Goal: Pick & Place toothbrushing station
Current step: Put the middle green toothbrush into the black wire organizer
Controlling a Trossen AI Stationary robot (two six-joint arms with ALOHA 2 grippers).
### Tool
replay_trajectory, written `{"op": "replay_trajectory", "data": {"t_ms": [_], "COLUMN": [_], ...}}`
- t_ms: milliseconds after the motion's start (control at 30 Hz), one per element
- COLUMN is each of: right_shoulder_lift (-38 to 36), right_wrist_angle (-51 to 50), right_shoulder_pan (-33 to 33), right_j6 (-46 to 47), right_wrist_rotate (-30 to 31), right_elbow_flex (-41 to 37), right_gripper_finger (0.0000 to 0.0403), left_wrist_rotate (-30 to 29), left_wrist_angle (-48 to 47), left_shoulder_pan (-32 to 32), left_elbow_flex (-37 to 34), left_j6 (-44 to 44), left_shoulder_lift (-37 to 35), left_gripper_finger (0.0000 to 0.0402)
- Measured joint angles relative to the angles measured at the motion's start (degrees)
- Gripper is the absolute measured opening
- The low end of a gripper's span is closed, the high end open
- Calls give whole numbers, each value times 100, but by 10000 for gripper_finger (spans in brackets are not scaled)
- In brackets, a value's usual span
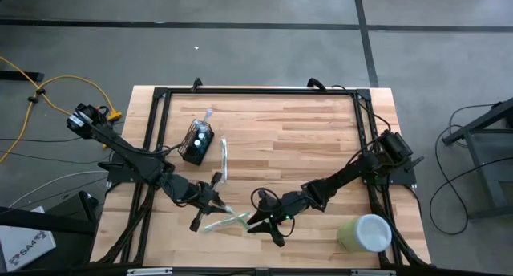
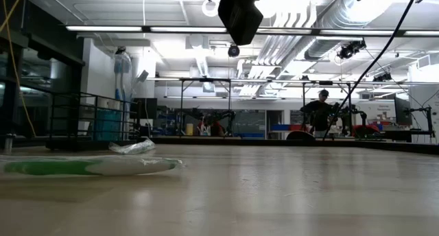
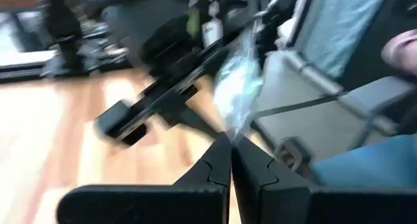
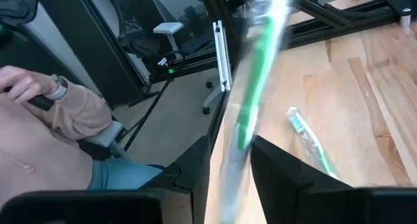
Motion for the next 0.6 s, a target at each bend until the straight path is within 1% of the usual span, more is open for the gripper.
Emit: {"op": "replay_trajectory", "data": {"t_ms": [133,200,333,533,600], "right_shoulder_lift": [-33,-33,-46,-46,-46], "right_wrist_angle": [16,4,10,1,3], "right_shoulder_pan": [2,2,2,2,13], "right_j6": [-2,-41,-45,-30,11], "right_wrist_rotate": [-107,-163,-164,-169,-179], "right_elbow_flex": [0,1,0,1,0], "right_gripper_finger": [102,103,103,104,104], "left_wrist_rotate": [-649,-884,-1044,-1080,-1314], "left_wrist_angle": [-432,-599,-688,-870,-946], "left_shoulder_pan": [-186,-307,-492,-603,-606], "left_elbow_flex": [0,0,0,0,0], "left_j6": [-93,-97,-101,-104,-113], "left_shoulder_lift": [-258,-410,-649,-698,-698], "left_gripper_finger": [2,2,1,1,1]}}
